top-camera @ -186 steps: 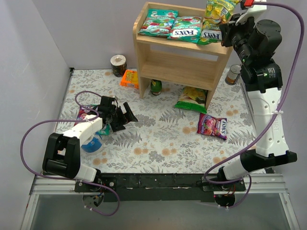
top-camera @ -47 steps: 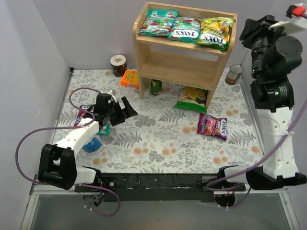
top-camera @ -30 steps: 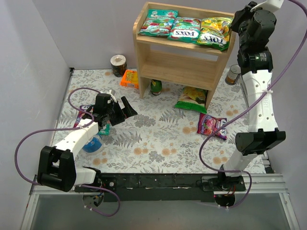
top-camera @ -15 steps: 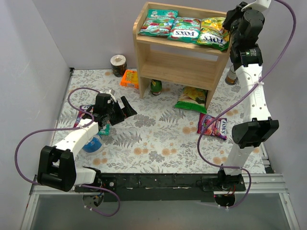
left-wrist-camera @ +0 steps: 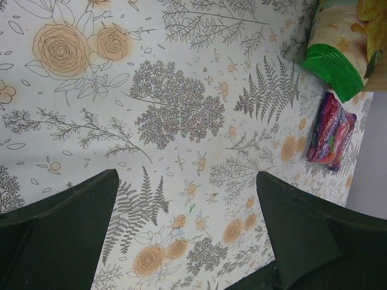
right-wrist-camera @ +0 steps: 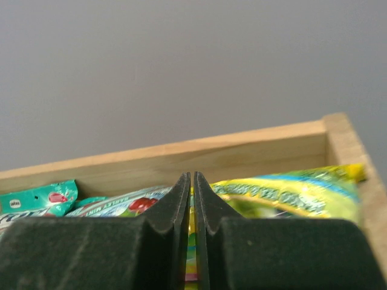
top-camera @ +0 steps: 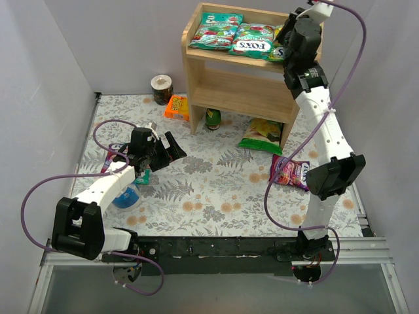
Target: Place and organize the candy bags onto the shelf
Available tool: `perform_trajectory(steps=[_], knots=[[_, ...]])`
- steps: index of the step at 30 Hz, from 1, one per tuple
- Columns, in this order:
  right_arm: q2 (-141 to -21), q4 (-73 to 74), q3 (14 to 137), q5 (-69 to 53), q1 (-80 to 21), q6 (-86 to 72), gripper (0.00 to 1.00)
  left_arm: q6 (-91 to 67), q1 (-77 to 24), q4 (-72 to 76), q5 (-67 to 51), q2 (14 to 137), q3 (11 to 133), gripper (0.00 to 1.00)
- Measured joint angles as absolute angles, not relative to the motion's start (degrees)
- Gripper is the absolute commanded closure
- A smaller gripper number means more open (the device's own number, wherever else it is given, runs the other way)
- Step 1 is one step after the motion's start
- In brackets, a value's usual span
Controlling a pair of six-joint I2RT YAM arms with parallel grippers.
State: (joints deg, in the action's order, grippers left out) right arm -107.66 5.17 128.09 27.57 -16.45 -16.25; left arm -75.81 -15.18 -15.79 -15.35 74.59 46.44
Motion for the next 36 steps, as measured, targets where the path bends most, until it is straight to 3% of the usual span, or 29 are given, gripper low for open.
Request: perform_trajectory(steps=[11,23,36], knots=[[-109.9,1.3,127.6,40.3,-19.1,-12.9,0.88,-75.4,-15.2,-15.8,-14.5,74.6,46.4,0.02],[-111.8,-14.4,127.4,53.4,-25.5,8.1,0.92,-75.2,-15.2,-15.9,-14.4,75.6,46.4,0.02],[-113.0,-22.8,127.2,62.8,-23.8,19.4,0.92,-74.8,-15.2,-16.3,-14.4,75.7,46.4,0.02]])
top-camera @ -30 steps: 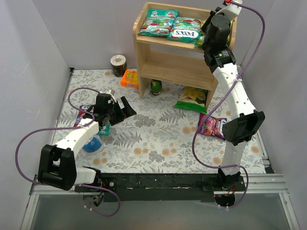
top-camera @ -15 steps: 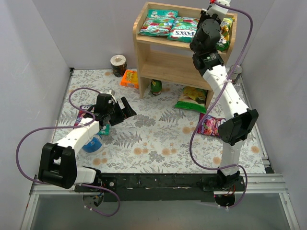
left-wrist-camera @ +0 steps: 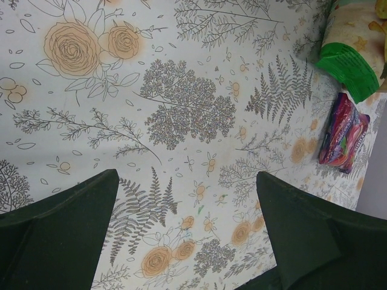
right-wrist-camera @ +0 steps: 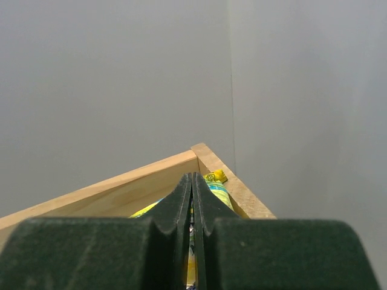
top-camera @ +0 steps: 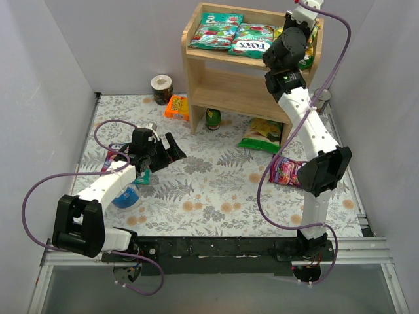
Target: Place and organize the candy bags onto the shelf
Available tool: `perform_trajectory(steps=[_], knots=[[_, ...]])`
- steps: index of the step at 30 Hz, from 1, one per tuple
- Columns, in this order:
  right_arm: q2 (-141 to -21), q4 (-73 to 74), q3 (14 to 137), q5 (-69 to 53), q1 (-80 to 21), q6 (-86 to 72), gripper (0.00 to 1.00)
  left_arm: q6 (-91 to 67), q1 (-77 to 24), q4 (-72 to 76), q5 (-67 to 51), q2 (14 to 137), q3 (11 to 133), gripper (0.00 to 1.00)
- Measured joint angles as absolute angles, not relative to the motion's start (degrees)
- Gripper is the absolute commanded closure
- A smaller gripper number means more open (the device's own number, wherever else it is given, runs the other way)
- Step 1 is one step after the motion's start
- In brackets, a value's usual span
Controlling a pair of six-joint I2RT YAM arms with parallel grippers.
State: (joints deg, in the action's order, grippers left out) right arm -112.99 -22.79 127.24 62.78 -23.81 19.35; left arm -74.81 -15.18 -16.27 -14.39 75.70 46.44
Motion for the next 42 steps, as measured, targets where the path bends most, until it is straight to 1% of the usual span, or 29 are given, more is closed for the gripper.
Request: perform_trajectory(steps=[3,5,13,18,23,28,29,31,32,34,35,37,38,40,41,42], knots=[[-112.9,-22.7,126.9,63.6,-23.6,18.7,0.92,-74.8,-15.2,-16.3,-14.4,75.7,46.4,0.02],[-112.9,-20.0,126.8,63.8,-23.2,16.0,0.91,-74.8,-15.2,-16.3,-14.4,75.7,46.4,0.02],[-108.7,1.3,126.6,59.8,-20.9,-8.4,0.92,-74.8,-15.2,-16.3,-14.3,75.7,46.4,0.02],[-107.2,10.5,126.6,56.4,-18.9,-19.5,0.92,-74.8,-15.2,-16.3,-14.3,75.7,46.4,0.02],[-107.5,16.5,128.5,53.3,-18.0,-25.4,0.91,-74.8,-15.2,-16.3,-14.3,75.7,46.4,0.02],[-107.6,17.2,128.9,51.9,-18.0,-26.6,0.86,-74.8,-15.2,-16.3,-14.3,75.7,46.4,0.02],[-107.6,16.6,128.8,51.2,-17.8,-26.3,0.83,-74.8,-15.2,-16.3,-14.3,75.7,46.4,0.02],[-107.6,15.4,128.7,49.8,-17.5,-25.3,0.80,-74.8,-15.2,-16.4,-14.2,75.7,46.4,0.02],[-107.6,14.7,128.7,48.9,-17.3,-24.7,0.76,-74.8,-15.2,-16.4,-14.2,75.7,46.4,0.02],[-107.6,13.0,128.7,47.2,-17.3,-23.4,0.73,-74.8,-15.2,-16.5,-14.1,75.7,46.4,0.02],[-107.6,11.8,128.8,46.2,-17.2,-22.4,0.67,-74.8,-15.2,-16.5,-14.1,75.7,46.4,0.02],[-107.5,9.5,128.8,44.3,-17.2,-21.1,0.60,-74.9,-15.2,-16.5,-14.1,75.7,46.4,0.02],[-107.3,8.0,128.6,42.6,-17.2,-20.3,0.51,-75.0,-15.2,-16.5,-14.1,75.7,46.4,0.02],[-105.5,4.5,126.2,38.9,-17.2,-19.0,0.45,-75.0,-15.2,-16.5,-14.0,75.7,46.4,0.02],[-104.3,3.2,124.8,36.8,-17.2,-18.3,0.38,-75.0,-15.2,-16.5,-14.0,75.7,46.4,0.02],[-103.1,2.2,123.8,34.7,-17.2,-17.6,0.35,-75.0,-15.2,-16.5,-13.9,75.6,46.4,0.02]])
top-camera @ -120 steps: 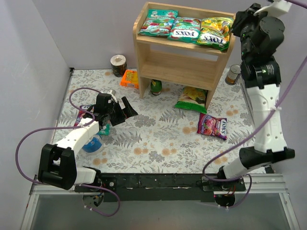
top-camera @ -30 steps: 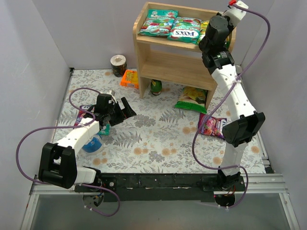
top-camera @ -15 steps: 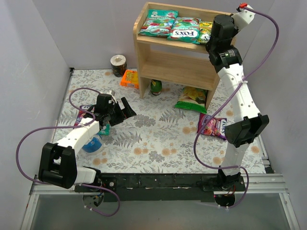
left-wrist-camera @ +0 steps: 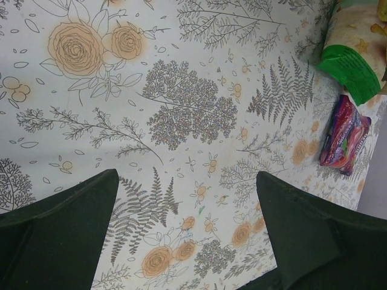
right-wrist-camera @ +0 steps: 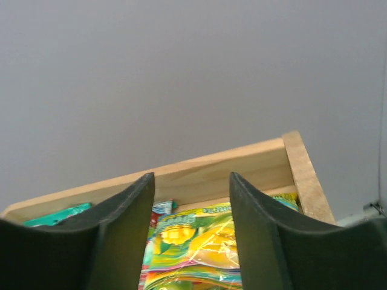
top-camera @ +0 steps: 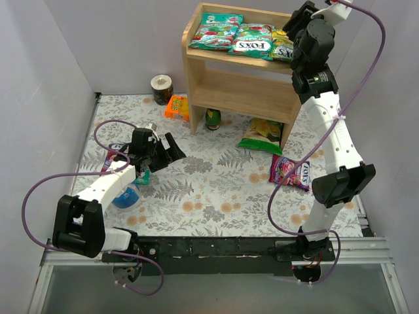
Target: Place and organize the candy bags onto the shelf
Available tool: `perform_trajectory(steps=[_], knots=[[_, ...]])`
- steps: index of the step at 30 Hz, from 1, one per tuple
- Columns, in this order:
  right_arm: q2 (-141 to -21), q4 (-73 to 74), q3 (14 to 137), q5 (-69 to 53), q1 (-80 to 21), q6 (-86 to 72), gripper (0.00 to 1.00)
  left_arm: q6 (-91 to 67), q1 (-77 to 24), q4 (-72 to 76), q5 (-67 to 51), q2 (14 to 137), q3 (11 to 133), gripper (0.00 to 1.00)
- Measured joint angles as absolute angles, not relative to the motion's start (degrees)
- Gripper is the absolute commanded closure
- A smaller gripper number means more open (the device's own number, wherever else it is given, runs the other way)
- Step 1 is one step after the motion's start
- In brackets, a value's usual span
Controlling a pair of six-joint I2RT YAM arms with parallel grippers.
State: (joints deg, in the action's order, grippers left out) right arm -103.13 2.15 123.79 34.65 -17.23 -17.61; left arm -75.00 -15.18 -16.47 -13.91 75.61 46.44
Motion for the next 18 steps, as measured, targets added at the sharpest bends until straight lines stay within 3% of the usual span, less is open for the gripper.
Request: perform_trajectory(steps=[2,4,11,18], knots=[[-101.2,1.1,123.3,30.8,-17.2,-16.7,0.16,-75.0,-15.2,-16.5,-13.8,75.5,46.4,0.02],[-98.7,0.6,123.2,25.8,-17.3,-16.0,0.07,-75.0,-15.2,-16.5,-13.5,75.4,46.4,0.02],[-82.5,2.0,111.2,11.0,-17.3,-14.4,0.07,-74.6,-15.2,-16.5,-12.8,75.1,47.1,0.02],[-61.8,8.8,92.3,14.3,-17.3,-14.3,0.12,-73.9,-15.2,-16.4,-12.8,75.0,49.0,0.02]])
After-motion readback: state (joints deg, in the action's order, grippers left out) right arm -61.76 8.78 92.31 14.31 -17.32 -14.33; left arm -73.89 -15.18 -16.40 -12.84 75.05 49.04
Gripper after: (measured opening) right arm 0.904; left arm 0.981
